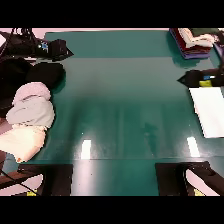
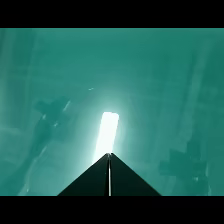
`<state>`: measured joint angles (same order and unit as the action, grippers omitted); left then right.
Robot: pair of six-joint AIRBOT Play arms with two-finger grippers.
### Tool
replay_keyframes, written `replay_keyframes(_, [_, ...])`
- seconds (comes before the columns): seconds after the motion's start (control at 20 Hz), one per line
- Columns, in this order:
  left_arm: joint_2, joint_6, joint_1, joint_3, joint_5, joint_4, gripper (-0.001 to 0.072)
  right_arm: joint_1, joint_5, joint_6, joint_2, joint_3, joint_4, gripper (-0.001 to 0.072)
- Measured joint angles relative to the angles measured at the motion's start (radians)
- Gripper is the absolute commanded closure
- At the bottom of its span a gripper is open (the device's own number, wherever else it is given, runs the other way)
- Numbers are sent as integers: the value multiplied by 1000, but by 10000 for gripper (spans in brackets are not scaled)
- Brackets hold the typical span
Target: Fold the shirts.
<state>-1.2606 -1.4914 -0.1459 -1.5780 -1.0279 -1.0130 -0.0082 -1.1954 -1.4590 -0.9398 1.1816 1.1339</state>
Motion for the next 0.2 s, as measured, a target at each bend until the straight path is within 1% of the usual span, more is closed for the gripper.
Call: replay_keyframes(0.2, [0, 0, 0, 0, 44, 0, 682, 123, 24, 6, 0, 0, -4, 699])
